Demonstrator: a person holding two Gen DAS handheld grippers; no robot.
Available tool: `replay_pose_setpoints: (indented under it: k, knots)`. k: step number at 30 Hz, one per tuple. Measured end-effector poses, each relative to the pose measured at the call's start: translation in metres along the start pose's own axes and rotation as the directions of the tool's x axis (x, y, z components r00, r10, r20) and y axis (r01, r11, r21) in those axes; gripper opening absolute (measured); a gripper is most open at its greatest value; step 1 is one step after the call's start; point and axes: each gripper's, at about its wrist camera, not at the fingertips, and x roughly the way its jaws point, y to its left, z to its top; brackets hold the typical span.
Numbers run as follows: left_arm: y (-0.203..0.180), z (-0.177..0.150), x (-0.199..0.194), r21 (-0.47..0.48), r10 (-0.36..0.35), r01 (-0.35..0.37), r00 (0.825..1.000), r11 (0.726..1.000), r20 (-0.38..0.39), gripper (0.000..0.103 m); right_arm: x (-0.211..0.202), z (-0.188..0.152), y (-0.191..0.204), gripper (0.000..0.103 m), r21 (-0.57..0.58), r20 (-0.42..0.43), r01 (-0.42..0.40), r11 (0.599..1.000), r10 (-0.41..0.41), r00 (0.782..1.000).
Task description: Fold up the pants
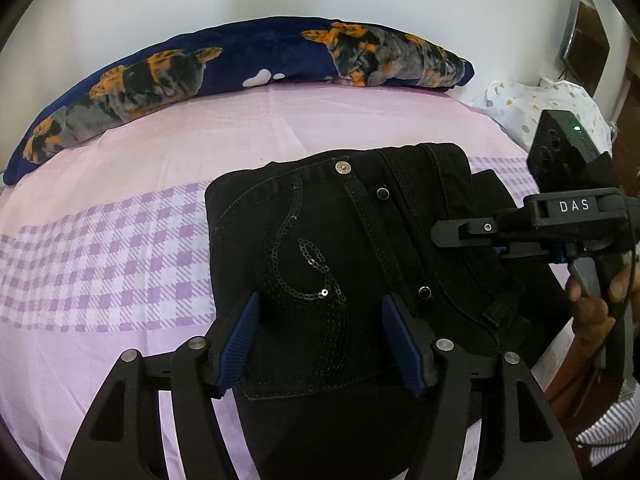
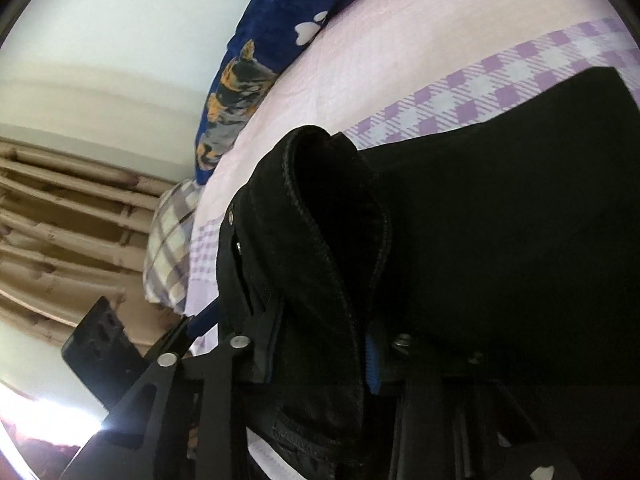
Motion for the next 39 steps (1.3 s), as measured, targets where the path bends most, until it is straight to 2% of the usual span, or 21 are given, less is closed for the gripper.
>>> replay_pose_setpoints:
  k: [2,4,8,11,20,27,36,39]
  knots:
    - [0.001,0.001,0.0,0.003,0.001,-0.001,1.0,1.0,-0.006,0.064,-0.002,-0.003,0.008,0.019,-0.01,0.025,0.043,0.999,-0.043,0.999]
    - [0.003,0.002,-0.001,-0.007,-0.003,0.003,1.0,1.0,-0.012,0.064,-0.007,-0.005,0.018,0.014,-0.022,0.054,0.067,0.998,-0.065,0.996]
    - [0.011,0.003,-0.007,-0.063,-0.03,0.029,0.999,0.998,-0.018,0.064,-0.017,-0.012,0.037,0.013,-0.029,0.099,0.102,0.994,-0.099,0.99]
    - [0.014,0.002,-0.015,-0.084,-0.033,0.032,0.999,0.996,-0.009,0.064,-0.028,-0.016,0.05,0.012,-0.025,0.126,0.088,0.996,-0.084,0.988]
    - [0.017,0.004,-0.035,-0.085,-0.008,0.011,0.999,0.996,0.036,0.064,-0.067,-0.02,0.075,0.011,-0.038,0.199,0.074,0.997,-0.065,0.978]
    - [0.008,0.007,-0.031,-0.067,-0.017,0.019,0.999,0.998,0.027,0.064,-0.098,-0.013,0.055,0.011,-0.001,0.267,0.121,0.993,-0.116,0.957]
    - [-0.016,0.015,-0.017,0.004,-0.029,0.029,1.0,1.0,-0.005,0.064,-0.1,-0.012,0.004,0.011,0.097,0.272,0.168,0.981,-0.189,0.944]
    - [-0.022,0.015,-0.013,0.019,-0.03,0.031,0.999,0.999,-0.013,0.064,-0.099,-0.011,-0.008,0.011,0.123,0.276,0.16,0.979,-0.188,0.943]
